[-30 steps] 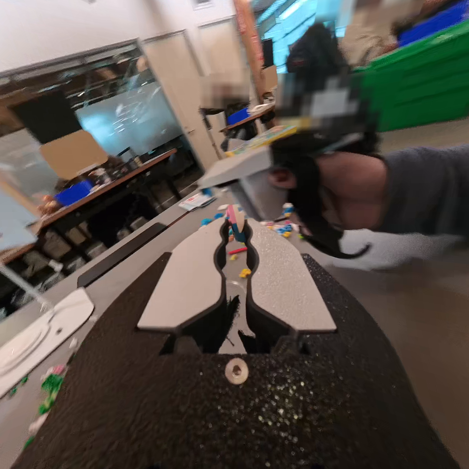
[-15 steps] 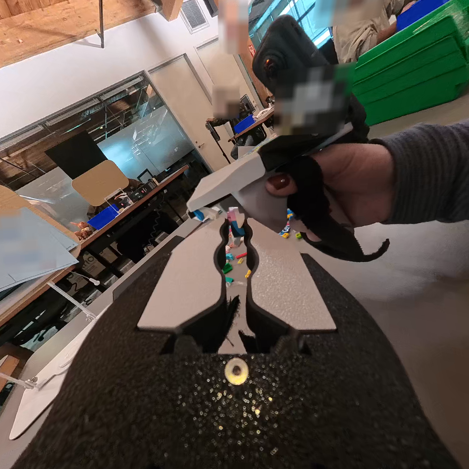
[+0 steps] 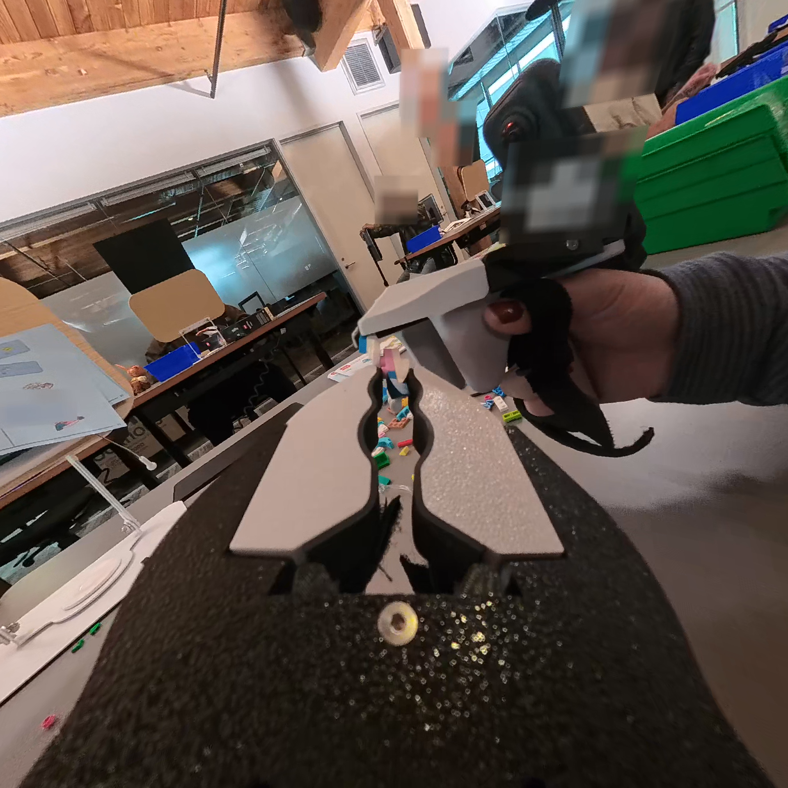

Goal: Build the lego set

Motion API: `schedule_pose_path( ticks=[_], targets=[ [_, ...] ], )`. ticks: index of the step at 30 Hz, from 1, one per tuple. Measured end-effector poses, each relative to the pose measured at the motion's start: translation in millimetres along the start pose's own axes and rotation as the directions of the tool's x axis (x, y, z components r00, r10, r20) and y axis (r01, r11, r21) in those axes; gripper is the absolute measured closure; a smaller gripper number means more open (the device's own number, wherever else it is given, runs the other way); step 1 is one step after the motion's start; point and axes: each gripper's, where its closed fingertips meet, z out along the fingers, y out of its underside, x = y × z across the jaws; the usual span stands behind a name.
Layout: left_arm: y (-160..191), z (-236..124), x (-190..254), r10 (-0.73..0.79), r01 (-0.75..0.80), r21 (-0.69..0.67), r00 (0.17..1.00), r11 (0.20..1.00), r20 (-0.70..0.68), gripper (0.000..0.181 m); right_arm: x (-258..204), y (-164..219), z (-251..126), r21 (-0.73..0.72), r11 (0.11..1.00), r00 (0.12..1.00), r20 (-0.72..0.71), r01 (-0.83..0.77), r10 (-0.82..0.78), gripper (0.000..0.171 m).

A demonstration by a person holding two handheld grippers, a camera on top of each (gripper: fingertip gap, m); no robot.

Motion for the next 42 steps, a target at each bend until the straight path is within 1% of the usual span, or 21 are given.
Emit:
schedule_pose_path(
  ticks=[6,7,10,13,15,17,19,21,23,24,25,27,31,32,33,34,36,37,38,40,42],
  targets=[
    [9,0,-4,-0.016,0.016,-0.015,1.000,1.000,-0.014,0.171,5,7,-8,-0.046,0.999,1.000,0.011,-0.008,0.009,0.166],
    [12,0,-5,-0.017,0.017,-0.022,1.000,1.000,-0.008,0.171,7,7,-11,-0.048,0.999,1.000,-0.007,0.004,-0.004,0.171],
    [20,2,-2,-0.036,0.034,-0.056,0.999,0.998,-0.035,0.171,9,12,-16,-0.085,0.995,0.999,-0.023,0.047,-0.049,0.171],
    [29,4,-2,-0.039,0.035,-0.104,0.999,0.994,-0.035,0.171,17,22,-21,-0.144,0.986,0.993,-0.072,0.086,-0.097,0.171],
    [38,5,-4,-0.046,0.041,-0.151,0.998,0.988,-0.032,0.171,27,32,-27,-0.202,0.976,0.988,-0.116,0.075,-0.100,0.171],
    [46,5,-6,-0.062,0.056,-0.176,0.998,0.983,-0.028,0.171,39,39,-35,-0.250,0.963,0.978,-0.155,0.099,-0.141,0.171],
    [50,6,-5,-0.064,0.056,-0.190,0.997,0.980,-0.036,0.171,49,37,-41,-0.243,0.961,0.963,-0.198,0.130,-0.181,0.171],
    [52,7,-1,-0.051,0.040,-0.197,0.997,0.980,-0.052,0.171,54,27,-46,-0.168,0.973,0.952,-0.235,0.158,-0.195,0.171],
    [53,8,4,-0.033,0.018,-0.206,0.997,0.978,-0.069,0.171,64,18,-53,-0.108,0.968,0.917,-0.313,0.224,-0.247,0.171],
    [53,8,5,-0.022,0.006,-0.207,0.997,0.978,-0.073,0.171,71,16,-57,-0.104,0.959,0.887,-0.364,0.263,-0.283,0.171],
    [53,9,6,-0.013,-0.004,-0.208,0.997,0.978,-0.077,0.171,76,14,-60,-0.118,0.947,0.859,-0.400,0.298,-0.320,0.171],
    [54,9,8,-0.005,-0.013,-0.212,0.997,0.977,-0.083,0.171,80,12,-62,-0.147,0.922,0.821,-0.422,0.357,-0.385,0.171],
    [56,9,7,-0.019,-0.001,-0.217,0.996,0.976,-0.092,0.171,86,0,-70,-0.207,0.884,0.755,-0.461,0.419,-0.466,0.171],
    [56,9,7,-0.026,0.005,-0.212,0.995,0.977,-0.097,0.171,84,-7,-74,-0.216,0.884,0.751,-0.468,0.414,-0.466,0.171],
    [55,8,8,-0.035,0.013,-0.207,0.994,0.978,-0.101,0.171,77,-10,-78,-0.235,0.888,0.768,-0.446,0.394,-0.459,0.171],
    [55,8,8,-0.040,0.018,-0.206,0.994,0.978,-0.104,0.171,71,-8,-83,-0.285,0.895,0.794,-0.420,0.344,-0.439,0.170],
    [55,8,10,-0.045,0.020,-0.204,0.992,0.979,-0.116,0.171,51,5,-96,-0.429,0.883,0.864,-0.352,0.192,-0.359,0.156],
    [55,9,11,-0.045,0.019,-0.204,0.991,0.979,-0.125,0.171,34,16,-103,-0.502,0.858,0.905,-0.307,0.111,-0.296,0.156],
    [56,9,12,-0.042,0.014,-0.205,0.990,0.979,-0.131,0.171,16,29,-114,-0.576,0.817,0.932,-0.279,0.029,-0.230,0.153],
    [55,9,15,-0.031,0.002,-0.203,0.989,0.979,-0.143,0.171,-17,59,-142,-0.730,0.676,0.951,-0.270,-0.100,-0.151,0.154],
    [55,10,17,-0.023,-0.008,-0.200,0.988,0.980,-0.154,0.171,-37,83,-173,-0.837,0.521,0.936,-0.301,-0.167,-0.183,0.155]
  ],
)
